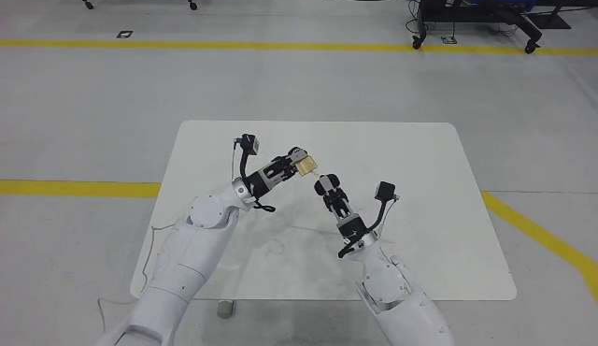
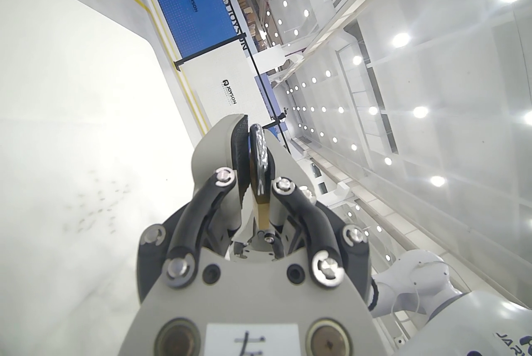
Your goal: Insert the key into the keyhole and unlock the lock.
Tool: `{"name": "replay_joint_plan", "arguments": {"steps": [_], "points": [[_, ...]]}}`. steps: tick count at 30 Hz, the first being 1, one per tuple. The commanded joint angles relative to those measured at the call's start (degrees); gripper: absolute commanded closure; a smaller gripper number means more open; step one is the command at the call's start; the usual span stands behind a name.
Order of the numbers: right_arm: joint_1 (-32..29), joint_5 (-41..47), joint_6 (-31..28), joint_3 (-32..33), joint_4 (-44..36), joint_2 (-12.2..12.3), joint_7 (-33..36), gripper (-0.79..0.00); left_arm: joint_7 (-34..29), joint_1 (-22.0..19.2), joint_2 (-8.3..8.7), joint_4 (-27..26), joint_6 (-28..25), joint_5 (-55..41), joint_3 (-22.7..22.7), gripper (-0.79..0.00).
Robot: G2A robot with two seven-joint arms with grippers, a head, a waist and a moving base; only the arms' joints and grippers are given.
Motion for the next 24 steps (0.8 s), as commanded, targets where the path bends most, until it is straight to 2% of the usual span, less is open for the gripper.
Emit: {"name": "replay_joint_plan", "arguments": {"steps": [1, 9, 24], "points": [[0.0, 0.0, 0.1, 0.0, 0.0, 0.0, 0.1, 0.0, 0.4, 0.1, 0.02, -0.2, 0.0, 0.6, 0.1, 0.0], [-0.1, -0.8, 0.2, 0.0, -0.2, 0.0, -1.1, 0.0, 3.5, 0.7, 0.09, -1.1, 0.4, 2.3, 0.0, 0.0], [0.5, -1.2, 0.8, -1.9, 0.0, -0.5, -2.2, 0.0, 5.6, 1.5, 0.27, -2.2, 0.9, 3.4, -0.4, 0.0]]}}
